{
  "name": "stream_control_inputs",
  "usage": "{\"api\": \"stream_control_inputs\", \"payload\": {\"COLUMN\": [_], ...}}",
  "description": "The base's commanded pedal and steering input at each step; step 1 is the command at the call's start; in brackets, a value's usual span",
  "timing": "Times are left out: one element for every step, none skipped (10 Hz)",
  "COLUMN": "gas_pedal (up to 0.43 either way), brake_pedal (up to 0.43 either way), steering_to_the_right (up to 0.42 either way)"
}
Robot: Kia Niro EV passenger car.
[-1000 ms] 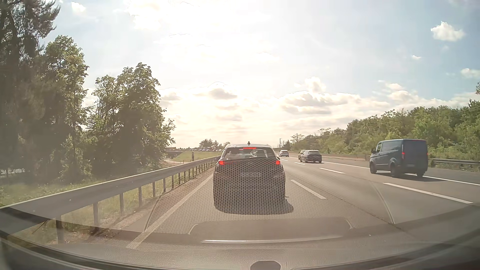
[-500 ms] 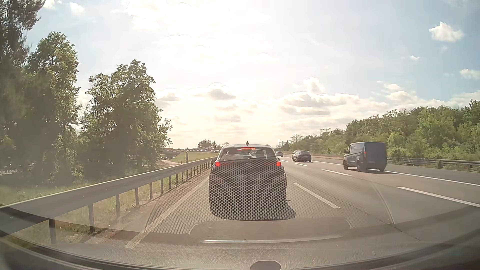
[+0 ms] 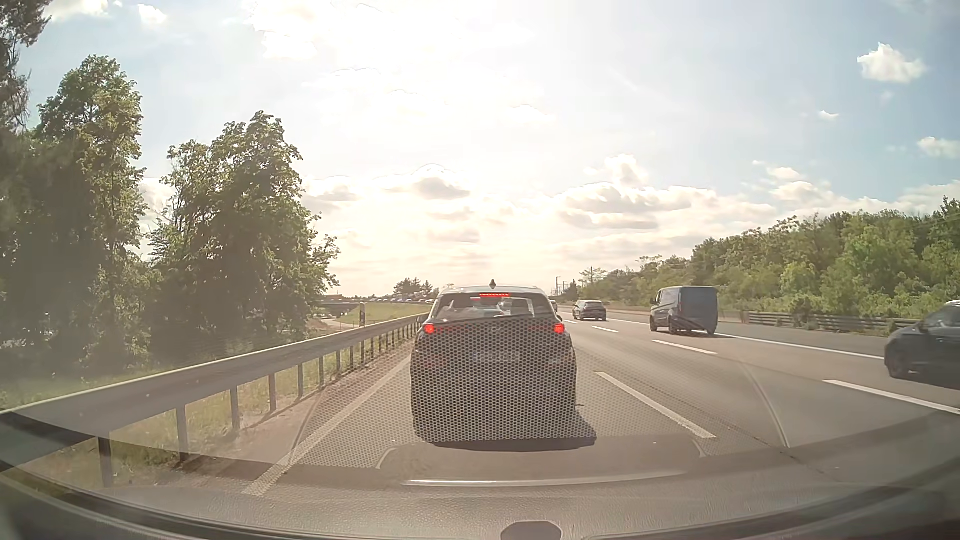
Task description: Follow the waypoints while adhering to traffic rules and regulations
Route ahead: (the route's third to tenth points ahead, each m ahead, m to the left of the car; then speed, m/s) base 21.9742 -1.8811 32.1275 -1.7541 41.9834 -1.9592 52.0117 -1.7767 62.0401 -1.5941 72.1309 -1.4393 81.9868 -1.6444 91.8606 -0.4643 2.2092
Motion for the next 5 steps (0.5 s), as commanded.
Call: {"api": "stream_control_inputs", "payload": {"gas_pedal": [0.000, 0.000, 0.000, 0.000, 0.000], "brake_pedal": [0.213, 0.213, 0.213, 0.213, 0.213], "steering_to_the_right": [0.005, 0.004, 0.003, 0.002, 0.001]}}
